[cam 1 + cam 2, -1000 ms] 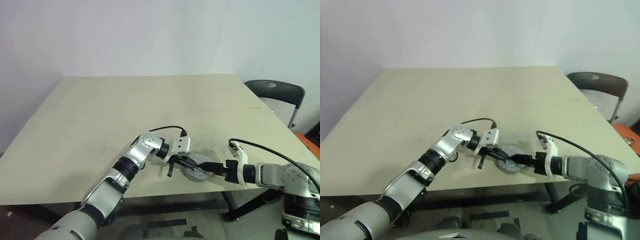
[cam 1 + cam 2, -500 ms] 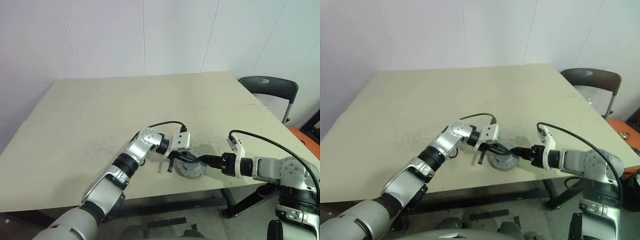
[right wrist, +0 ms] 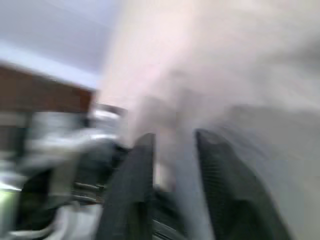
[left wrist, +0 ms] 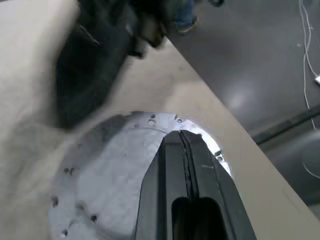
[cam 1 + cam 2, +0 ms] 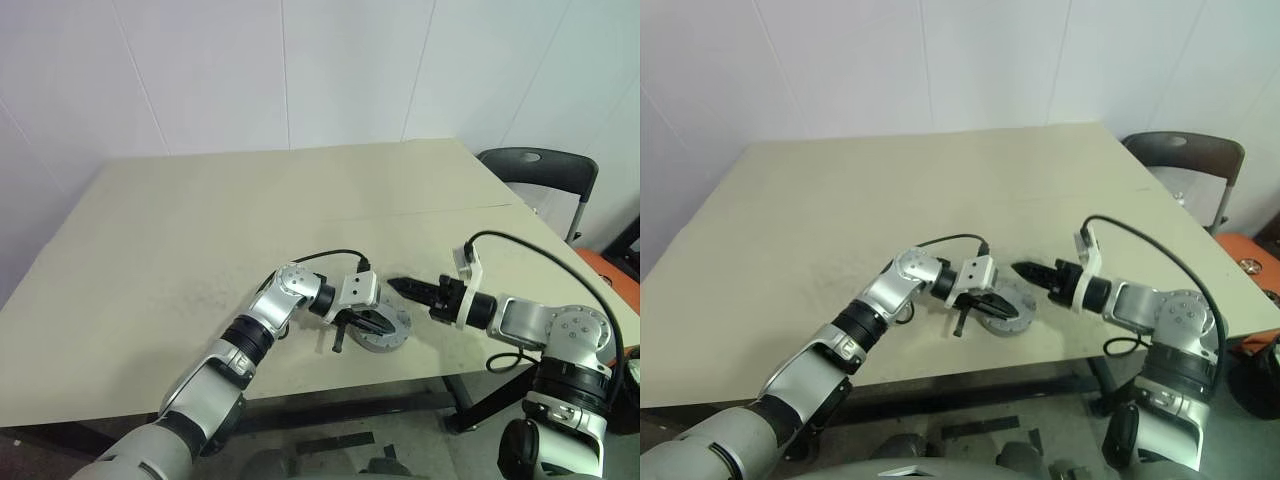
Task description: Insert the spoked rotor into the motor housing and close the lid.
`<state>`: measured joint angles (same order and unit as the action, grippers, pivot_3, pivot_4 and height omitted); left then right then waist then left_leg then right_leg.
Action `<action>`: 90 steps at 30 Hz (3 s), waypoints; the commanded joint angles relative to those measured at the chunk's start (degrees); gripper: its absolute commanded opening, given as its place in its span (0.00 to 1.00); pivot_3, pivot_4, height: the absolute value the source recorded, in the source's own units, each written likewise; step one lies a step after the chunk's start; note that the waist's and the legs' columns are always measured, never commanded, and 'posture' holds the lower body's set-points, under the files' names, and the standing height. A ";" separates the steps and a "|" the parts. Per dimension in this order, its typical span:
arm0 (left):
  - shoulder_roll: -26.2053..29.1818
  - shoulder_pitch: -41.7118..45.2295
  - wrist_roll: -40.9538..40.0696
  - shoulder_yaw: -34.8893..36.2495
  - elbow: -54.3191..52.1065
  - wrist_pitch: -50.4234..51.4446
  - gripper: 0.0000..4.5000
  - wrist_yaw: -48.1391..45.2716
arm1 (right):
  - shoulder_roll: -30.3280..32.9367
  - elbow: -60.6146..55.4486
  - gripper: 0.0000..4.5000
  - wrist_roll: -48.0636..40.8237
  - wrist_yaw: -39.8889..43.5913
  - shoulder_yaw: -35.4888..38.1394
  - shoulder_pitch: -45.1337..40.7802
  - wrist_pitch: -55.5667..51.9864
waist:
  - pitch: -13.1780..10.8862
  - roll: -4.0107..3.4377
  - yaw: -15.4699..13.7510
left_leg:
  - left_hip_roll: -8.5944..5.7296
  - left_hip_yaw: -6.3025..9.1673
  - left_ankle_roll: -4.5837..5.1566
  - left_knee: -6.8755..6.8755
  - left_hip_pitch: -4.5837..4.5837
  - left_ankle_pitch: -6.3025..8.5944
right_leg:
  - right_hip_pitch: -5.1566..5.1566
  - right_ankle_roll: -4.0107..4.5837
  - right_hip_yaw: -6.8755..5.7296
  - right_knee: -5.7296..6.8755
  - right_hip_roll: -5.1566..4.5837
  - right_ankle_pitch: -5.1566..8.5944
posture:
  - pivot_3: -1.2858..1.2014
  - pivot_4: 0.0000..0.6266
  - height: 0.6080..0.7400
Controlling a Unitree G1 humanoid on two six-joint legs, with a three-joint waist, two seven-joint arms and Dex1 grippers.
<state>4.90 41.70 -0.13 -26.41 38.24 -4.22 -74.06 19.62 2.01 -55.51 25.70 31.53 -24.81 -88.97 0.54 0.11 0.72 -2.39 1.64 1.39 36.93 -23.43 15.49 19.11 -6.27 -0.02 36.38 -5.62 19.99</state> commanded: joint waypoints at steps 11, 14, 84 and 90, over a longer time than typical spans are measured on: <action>3.35 -4.83 4.16 -3.25 0.75 4.91 0.00 0.34 | 6.11 -4.00 0.05 1.07 2.42 -6.42 4.57 3.16 | -0.05 -0.01 0.00 | -0.02 -0.02 -0.02 0.04 0.01 -0.01 | -0.03 0.04 0.02 -0.01 -0.06 0.01 | 0.52 0.00 1.00; 4.96 -3.94 4.73 -2.93 0.59 4.41 0.00 0.24 | 10.54 -4.04 0.05 2.92 4.95 -10.31 5.74 5.07 | -0.09 0.02 0.04 | -0.03 -0.02 -0.02 0.03 -0.01 -0.01 | -0.02 0.04 0.02 -0.03 -0.07 0.01 | 0.52 0.00 1.00; 7.70 -3.00 -1.56 2.67 -8.77 9.05 0.00 0.76 | 15.60 -3.95 0.34 4.34 14.19 -11.97 15.27 5.63 | -1.20 0.24 -1.44 | -0.18 0.04 -0.43 0.29 -0.10 -0.29 | 0.23 -0.25 0.02 0.72 -0.15 -0.15 | 0.52 0.00 1.00; 7.85 -2.92 -0.90 1.96 -8.62 8.52 0.00 0.81 | 13.43 -3.31 0.80 0.48 13.48 -6.86 14.54 4.02 | -1.20 0.24 -1.48 | -0.18 0.04 -0.43 0.30 -0.10 -0.29 | 0.25 -0.25 0.02 0.72 -0.14 -0.15 | 0.52 0.00 1.00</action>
<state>12.36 38.66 -2.46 -23.36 29.90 4.42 -73.22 33.67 0.05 -53.12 39.45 22.57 -9.23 -84.65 -0.66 0.35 -0.75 -2.58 1.68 0.96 37.23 -23.53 15.20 19.36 -6.52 0.00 37.10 -5.76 19.84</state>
